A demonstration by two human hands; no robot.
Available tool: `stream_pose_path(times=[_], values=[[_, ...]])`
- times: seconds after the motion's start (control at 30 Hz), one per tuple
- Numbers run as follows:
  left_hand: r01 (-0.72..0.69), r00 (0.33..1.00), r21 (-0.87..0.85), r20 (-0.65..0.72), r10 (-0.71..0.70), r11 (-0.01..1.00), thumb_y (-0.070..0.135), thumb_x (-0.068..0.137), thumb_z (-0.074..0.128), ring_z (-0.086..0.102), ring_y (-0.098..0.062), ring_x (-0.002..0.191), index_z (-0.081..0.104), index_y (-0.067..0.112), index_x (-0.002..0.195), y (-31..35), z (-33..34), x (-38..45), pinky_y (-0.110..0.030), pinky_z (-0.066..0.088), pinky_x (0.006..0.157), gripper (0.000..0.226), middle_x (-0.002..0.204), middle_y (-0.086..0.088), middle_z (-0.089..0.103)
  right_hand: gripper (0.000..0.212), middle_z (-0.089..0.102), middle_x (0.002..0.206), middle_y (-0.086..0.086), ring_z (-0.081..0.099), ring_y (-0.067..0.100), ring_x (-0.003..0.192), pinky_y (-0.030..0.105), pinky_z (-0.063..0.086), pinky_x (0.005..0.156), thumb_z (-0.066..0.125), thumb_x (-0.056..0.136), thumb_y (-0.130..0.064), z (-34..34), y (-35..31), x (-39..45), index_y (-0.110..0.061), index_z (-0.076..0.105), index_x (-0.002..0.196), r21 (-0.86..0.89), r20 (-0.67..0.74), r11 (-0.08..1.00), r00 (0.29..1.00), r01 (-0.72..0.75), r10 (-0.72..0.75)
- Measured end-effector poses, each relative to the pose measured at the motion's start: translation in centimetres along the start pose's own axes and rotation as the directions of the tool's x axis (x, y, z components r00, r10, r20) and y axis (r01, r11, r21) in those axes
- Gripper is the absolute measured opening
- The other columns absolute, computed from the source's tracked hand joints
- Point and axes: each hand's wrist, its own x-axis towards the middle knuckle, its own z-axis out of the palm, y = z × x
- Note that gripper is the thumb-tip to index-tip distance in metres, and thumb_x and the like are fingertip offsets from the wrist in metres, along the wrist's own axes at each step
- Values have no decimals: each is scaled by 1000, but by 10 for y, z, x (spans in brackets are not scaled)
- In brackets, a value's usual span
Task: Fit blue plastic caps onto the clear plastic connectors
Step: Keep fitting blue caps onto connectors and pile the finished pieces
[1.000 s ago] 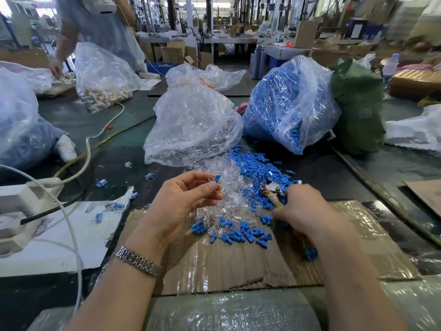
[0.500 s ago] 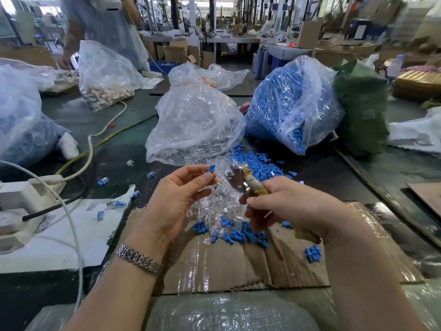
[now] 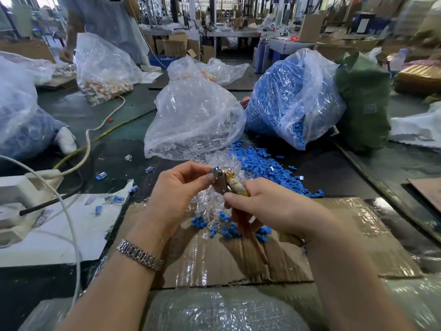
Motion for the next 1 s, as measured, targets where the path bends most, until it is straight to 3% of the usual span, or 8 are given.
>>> stream_pose_path(times=[0.13, 0.33, 0.43, 0.53, 0.63, 0.73, 0.83, 1.0], values=[[8, 1000, 55, -25, -6, 998, 19, 78, 76, 74, -23, 100, 78, 17, 95, 0, -3, 0, -34, 56, 92, 17, 98, -4, 79, 46, 68, 70, 8, 68, 21, 58, 42, 59, 67, 52, 103, -42, 4, 2, 3, 2, 65, 97, -41, -55, 999, 998, -4, 2], [-48, 997, 111, -58, 55, 993, 10, 85, 74, 74, -11, 92, 76, 15, 97, 3, -3, 0, -17, 55, 79, 13, 94, 2, 79, 43, 73, 75, 10, 71, 20, 60, 38, 60, 69, 55, 102, -44, 5, 5, 5, -3, 67, 97, 24, -57, 1000, 998, 1, 0], [-65, 974, 230, -198, 112, 971, 10, 88, 75, 71, -6, 86, 72, 16, 98, 3, -10, 0, -13, 55, 76, 12, 91, 2, 75, 44, 74, 80, 7, 70, 18, 63, 39, 59, 68, 57, 98, -51, -4, 6, 5, -8, 65, 91, -26, -105, 1000, 994, -15, 13], [56, 854, 559, -456, 250, 827, 10, 92, 69, 66, -15, 89, 67, 17, 98, 1, -27, 3, -15, 51, 69, 9, 97, 0, 67, 42, 62, 64, -5, 60, 16, 59, 34, 47, 54, 61, 94, -55, -19, 12, 2, -19, 57, 74, -182, -302, 979, 953, -95, 36], [322, 741, 776, -563, 366, 542, 12, 88, 67, 52, -35, 109, 67, 21, 96, 0, -43, 5, -48, 44, 94, 12, 110, -12, 55, 42, 59, 72, -2, 56, 18, 67, 33, 33, 54, 60, 92, -57, -29, 23, 2, -20, 52, 75, -364, -482, 888, 873, -281, 78], [254, 849, 832, -436, 299, 494, 13, 84, 68, 55, -32, 104, 70, 20, 90, 0, -40, 2, -47, 44, 91, 9, 102, -7, 58, 38, 59, 91, 5, 57, 25, 82, 34, 37, 61, 59, 93, -52, -28, 34, 6, -20, 48, 78, -439, -528, 798, 837, -413, 142], [177, 981, 790, -191, -38, 587, 22, 84, 72, 66, -12, 81, 70, 30, 84, -1, -31, 0, -32, 54, 72, 9, 83, 10, 68, 40, 55, 105, 9, 54, 31, 95, 42, 49, 82, 59, 94, -51, -24, 40, 9, -20, 42, 76, -451, -539, 763, 823, -463, 180], [161, 972, 846, -46, -232, 508, 27, 85, 77, 64, -1, 78, 70, 30, 87, -4, -24, 2, -17, 46, 60, 8, 83, 12, 69, 41, 52, 117, 12, 53, 34, 107, 49, 48, 96, 62, 93, -55, -20, 42, 12, -18, 47, 94, -470, -527, 725, 819, -503, 227]])
